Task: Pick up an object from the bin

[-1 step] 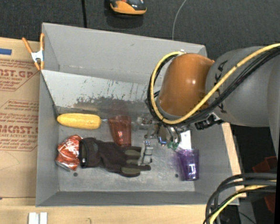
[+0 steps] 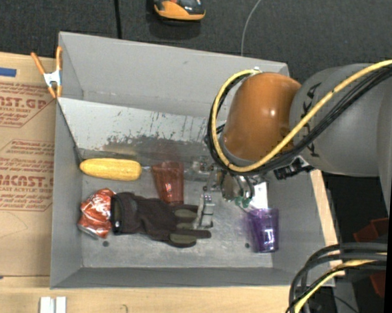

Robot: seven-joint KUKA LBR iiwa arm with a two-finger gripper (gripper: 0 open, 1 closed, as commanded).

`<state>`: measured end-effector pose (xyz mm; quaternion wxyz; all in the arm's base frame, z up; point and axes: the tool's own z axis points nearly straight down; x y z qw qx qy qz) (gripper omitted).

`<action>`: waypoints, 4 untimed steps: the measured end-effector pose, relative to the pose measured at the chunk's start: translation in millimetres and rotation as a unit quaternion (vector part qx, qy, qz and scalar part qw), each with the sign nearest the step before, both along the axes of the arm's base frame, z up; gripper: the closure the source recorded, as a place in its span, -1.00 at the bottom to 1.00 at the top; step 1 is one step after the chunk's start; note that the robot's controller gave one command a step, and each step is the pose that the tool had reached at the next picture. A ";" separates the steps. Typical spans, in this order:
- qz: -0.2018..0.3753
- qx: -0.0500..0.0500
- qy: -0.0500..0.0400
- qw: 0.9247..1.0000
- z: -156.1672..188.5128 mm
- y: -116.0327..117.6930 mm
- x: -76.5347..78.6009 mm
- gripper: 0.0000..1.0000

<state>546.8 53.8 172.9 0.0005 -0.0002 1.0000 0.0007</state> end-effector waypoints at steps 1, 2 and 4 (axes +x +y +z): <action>0.009 0.000 -0.005 1.000 -38.1 7.9 8.8 -1.00; 0.068 0.001 -0.006 0.998 -84.0 30.8 14.8 -1.00; 0.066 -0.001 -0.001 0.998 -80.3 25.0 11.0 1.00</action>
Offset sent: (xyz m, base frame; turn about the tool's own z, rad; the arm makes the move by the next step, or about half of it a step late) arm 0.0116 0.0344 -0.1000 -0.1417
